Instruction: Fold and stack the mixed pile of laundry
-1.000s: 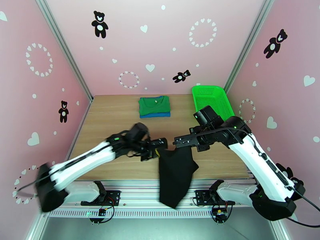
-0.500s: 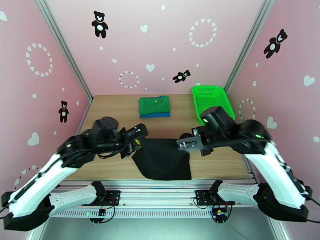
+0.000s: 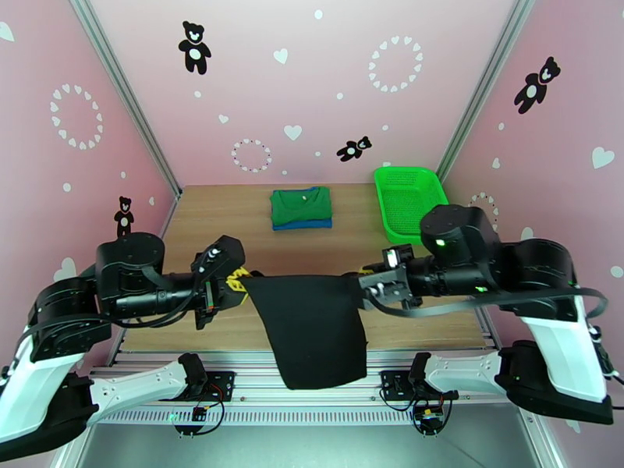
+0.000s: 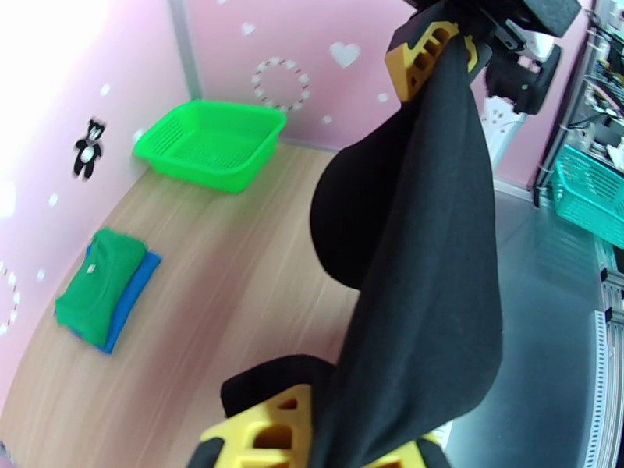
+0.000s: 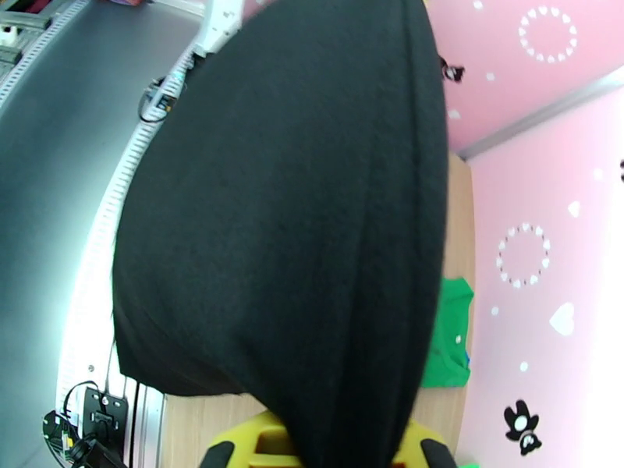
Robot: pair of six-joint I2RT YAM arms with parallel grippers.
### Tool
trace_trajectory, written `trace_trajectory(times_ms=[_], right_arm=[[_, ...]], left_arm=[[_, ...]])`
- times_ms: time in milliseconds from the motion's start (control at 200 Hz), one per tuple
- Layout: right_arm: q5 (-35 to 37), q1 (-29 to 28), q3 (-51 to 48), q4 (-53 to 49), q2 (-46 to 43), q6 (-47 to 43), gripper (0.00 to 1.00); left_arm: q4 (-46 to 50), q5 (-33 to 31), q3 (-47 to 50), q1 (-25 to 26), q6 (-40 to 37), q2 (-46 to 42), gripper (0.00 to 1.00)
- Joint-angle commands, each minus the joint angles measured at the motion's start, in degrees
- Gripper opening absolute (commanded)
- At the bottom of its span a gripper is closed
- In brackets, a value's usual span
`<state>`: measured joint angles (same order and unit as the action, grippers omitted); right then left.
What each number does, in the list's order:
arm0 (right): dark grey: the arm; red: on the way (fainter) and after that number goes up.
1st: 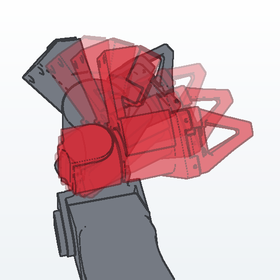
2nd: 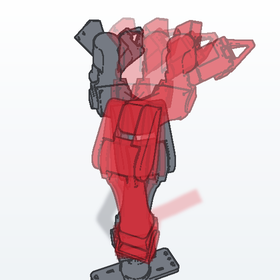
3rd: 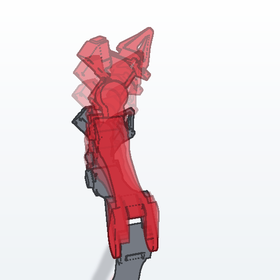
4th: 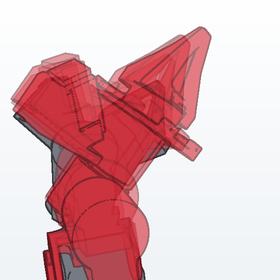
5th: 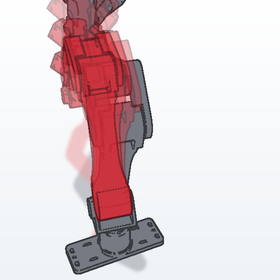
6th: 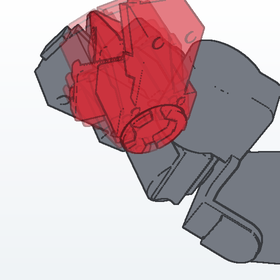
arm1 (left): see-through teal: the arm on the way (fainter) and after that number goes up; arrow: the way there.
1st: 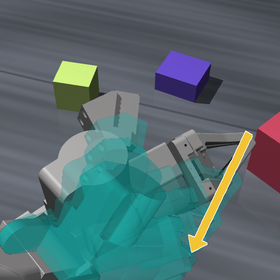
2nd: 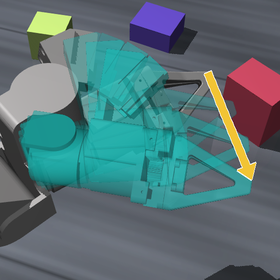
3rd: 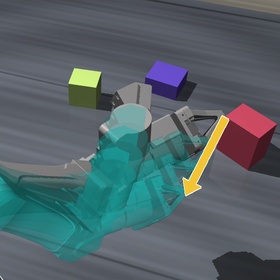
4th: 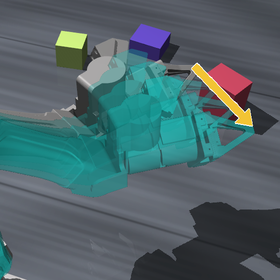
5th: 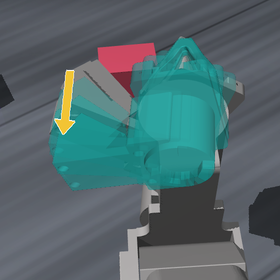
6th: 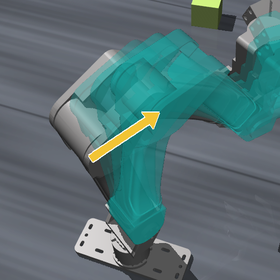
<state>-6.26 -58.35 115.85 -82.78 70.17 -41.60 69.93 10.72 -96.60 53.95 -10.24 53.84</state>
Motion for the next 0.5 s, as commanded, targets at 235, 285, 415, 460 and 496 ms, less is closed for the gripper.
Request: trace_trajectory(times_ms=[235, 285, 415, 460, 496], right_arm=[[21.1, 14.3, -8.1, -5.4, 11.6, 0.9, 0.0], [21.7, 17.0, -10.9, 0.0, 13.5, 0.5, 0.0], [23.5, 21.6, -18.3, 17.7, 17.1, 1.1, 0.0], [23.0, 22.9, -20.0, 22.6, 18.6, 1.2, 0.0], [22.8, 23.7, -21.0, 25.8, 20.0, 1.5, 0.0]], left_arm=[[7.6, -31.0, 5.6, -4.8, 0.3, 2.7, 0.0], [4.7, -31.8, 7.1, -8.6, -1.2, 4.8, 0.0], [-4.1, -28.5, 11.3, -20.3, -4.1, 11.2, 0.0], [-7.0, -27.0, 12.5, -23.5, -5.0, 14.3, 0.0], [-8.9, -25.9, 13.2, -25.7, -5.8, 17.1, 0.0]])
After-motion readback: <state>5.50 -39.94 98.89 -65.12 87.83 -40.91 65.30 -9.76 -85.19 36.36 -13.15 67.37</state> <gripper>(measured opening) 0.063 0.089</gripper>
